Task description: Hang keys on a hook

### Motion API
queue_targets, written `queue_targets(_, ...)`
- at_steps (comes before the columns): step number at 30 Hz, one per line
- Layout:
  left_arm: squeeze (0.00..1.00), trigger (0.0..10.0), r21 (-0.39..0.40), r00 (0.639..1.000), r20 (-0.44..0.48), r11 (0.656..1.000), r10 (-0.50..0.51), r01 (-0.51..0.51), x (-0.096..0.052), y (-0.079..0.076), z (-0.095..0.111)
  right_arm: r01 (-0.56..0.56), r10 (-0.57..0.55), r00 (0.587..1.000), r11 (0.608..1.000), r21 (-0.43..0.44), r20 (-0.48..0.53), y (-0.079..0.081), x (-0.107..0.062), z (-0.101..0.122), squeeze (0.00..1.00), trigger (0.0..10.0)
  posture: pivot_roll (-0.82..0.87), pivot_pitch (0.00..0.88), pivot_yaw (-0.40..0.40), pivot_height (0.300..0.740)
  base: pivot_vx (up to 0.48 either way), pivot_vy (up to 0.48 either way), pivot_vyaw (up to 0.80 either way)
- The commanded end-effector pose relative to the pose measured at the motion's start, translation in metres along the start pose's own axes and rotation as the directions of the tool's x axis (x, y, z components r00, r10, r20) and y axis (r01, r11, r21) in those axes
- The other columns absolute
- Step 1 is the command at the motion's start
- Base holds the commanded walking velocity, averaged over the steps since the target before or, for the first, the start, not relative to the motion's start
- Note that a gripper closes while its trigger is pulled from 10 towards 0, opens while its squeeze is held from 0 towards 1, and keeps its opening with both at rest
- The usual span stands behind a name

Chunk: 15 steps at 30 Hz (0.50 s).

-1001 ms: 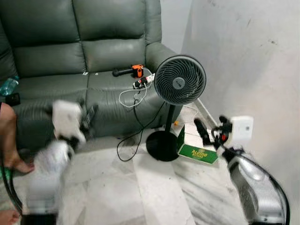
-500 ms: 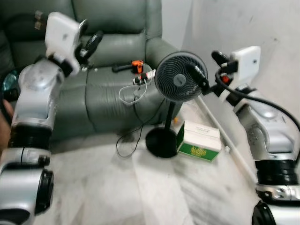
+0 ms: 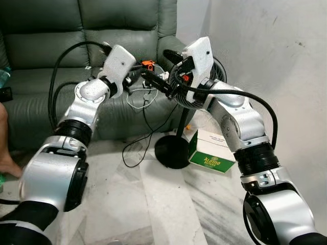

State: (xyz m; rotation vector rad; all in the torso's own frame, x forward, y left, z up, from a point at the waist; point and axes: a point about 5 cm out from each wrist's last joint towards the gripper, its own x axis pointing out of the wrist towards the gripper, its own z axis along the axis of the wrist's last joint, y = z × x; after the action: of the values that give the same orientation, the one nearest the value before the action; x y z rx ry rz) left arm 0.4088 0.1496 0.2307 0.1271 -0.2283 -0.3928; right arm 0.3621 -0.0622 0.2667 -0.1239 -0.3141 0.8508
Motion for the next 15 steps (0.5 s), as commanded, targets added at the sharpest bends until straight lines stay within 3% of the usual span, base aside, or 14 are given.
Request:
queue_targets(1, 0.00, 10.0, -0.080, 1.000, -0.014, 0.997, 0.016, -0.017, -0.010, -0.004, -0.020, 0.039, -0.039, 0.998, 0.999, -0.021, -0.042, -0.002, -0.010, -0.015, 0.00, 10.0, -0.02, 0.039, -0.071, 0.740, 0.000, 0.000, 0.00)
queue_targets(5, 0.00, 10.0, -0.080, 1.000, -0.021, 0.997, 0.005, -0.007, -0.024, -0.016, -0.041, 0.093, -0.094, 0.990, 0.996, -0.016, -0.105, -0.002, -0.028, -0.039, 0.00, 10.0, 0.01, 0.051, -0.058, 0.740, 0.000, 0.000, 0.00)
queue_targets(8, 0.00, 10.0, -0.125, 0.998, -0.035, 0.990, 0.055, -0.059, -0.050, -0.022, -0.060, 0.174, -0.172, 0.971, 0.985, -0.001, -0.165, 0.002, -0.054, -0.062, 0.00, 10.0, 0.04, 0.056, -0.053, 0.740, 0.000, 0.000, 0.00)
queue_targets(9, 0.00, 10.0, -0.131, 0.997, -0.040, 0.988, 0.072, -0.077, -0.057, -0.023, -0.063, 0.191, -0.188, 0.967, 0.982, 0.001, -0.173, 0.003, -0.060, -0.065, 0.00, 10.0, 0.04, 0.057, -0.047, 0.740, 0.000, 0.000, 0.00)
queue_targets(10, 0.00, 10.0, -0.158, 0.992, -0.053, 0.980, 0.116, -0.123, -0.073, -0.022, -0.069, 0.237, -0.226, 0.956, 0.971, 0.037, -0.189, 0.007, -0.074, -0.070, 0.00, 10.0, 0.05, 0.059, -0.046, 0.740, 0.000, 0.000, 0.00)
queue_targets(13, 0.00, 10.0, -0.174, 0.986, -0.070, 0.971, 0.153, -0.163, -0.093, -0.022, -0.076, 0.249, -0.240, 0.951, 0.968, 0.022, -0.195, 0.015, -0.090, -0.073, 0.00, 10.0, 0.05, 0.056, -0.041, 0.740, 0.000, 0.000, 0.00)
queue_targets(14, 0.00, 10.0, -0.225, 0.970, -0.114, 0.946, 0.213, -0.234, -0.109, -0.023, -0.083, 0.273, -0.260, 0.942, 0.961, 0.034, -0.211, 0.020, -0.103, -0.077, 0.00, 10.0, 0.04, 0.058, -0.039, 0.740, 0.000, 0.000, 0.00)
queue_targets(15, 0.00, 10.0, -0.207, 0.955, -0.152, 0.937, 0.255, -0.283, -0.118, -0.023, -0.086, 0.287, -0.272, 0.935, 0.957, 0.038, -0.229, 0.023, -0.111, -0.080, 0.00, 10.0, 0.03, 0.060, -0.039, 0.740, 0.000, 0.000, 0.00)
